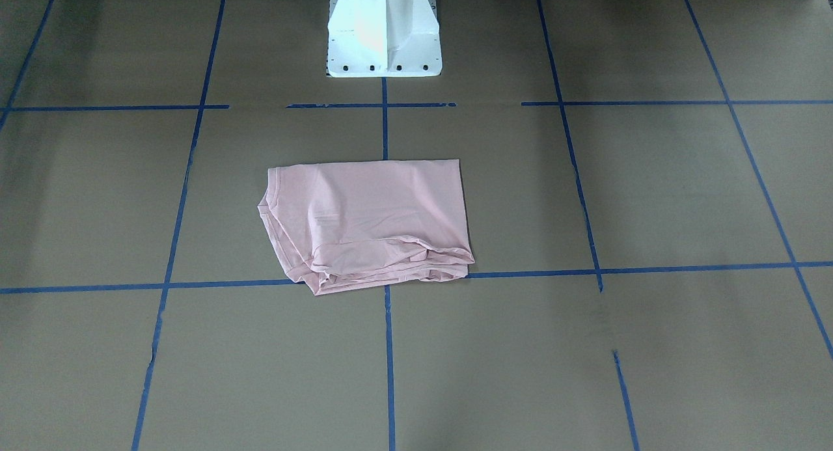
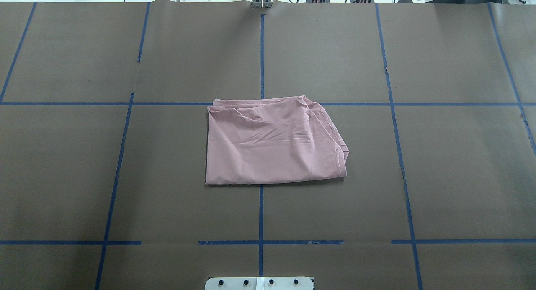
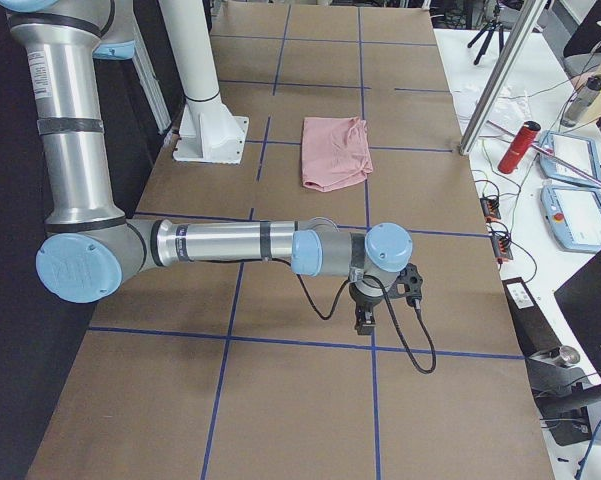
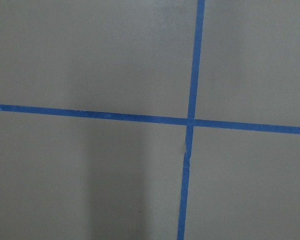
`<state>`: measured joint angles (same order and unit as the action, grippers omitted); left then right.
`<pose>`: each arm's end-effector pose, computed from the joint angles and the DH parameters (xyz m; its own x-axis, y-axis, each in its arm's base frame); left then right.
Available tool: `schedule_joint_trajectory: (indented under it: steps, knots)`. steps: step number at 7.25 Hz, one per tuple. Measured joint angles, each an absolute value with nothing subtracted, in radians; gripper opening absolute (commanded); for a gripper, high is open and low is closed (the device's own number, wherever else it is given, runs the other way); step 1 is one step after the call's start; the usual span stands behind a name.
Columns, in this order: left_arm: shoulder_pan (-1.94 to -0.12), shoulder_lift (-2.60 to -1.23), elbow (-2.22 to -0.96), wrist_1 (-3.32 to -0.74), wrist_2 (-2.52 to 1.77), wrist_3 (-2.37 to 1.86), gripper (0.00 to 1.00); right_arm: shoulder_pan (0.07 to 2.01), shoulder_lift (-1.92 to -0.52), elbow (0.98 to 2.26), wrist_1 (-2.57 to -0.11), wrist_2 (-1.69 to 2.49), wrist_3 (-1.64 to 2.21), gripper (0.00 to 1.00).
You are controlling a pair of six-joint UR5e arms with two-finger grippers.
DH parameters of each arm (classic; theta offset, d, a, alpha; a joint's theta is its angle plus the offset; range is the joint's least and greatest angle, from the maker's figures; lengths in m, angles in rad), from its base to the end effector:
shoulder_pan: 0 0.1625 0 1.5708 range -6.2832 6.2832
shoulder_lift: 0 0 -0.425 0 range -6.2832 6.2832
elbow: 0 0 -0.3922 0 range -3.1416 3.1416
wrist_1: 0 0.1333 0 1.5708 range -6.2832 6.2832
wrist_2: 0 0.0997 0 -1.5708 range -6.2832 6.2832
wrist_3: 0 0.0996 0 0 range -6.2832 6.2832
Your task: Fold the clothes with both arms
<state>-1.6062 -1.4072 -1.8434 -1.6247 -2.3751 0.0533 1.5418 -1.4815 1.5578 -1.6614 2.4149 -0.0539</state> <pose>-0.0767 -0.4278 0.5912 0.6982 0.1446 -0.7012 -0.0023 0.9798 0.1998 0.0435 -0.5292 0.6235 0.6619 -0.0624 0.7470 0.0647 0.9976 0.0260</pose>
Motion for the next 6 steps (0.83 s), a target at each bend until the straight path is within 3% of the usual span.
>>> schedule_joint_trajectory:
  steps: [6]
  knots:
    - [-1.606, -1.394, -1.838, -1.626, -2.370, 0.059, 1.00, 1.544, -1.500, 1.597, -1.666, 2.416, -0.047, 1.00]
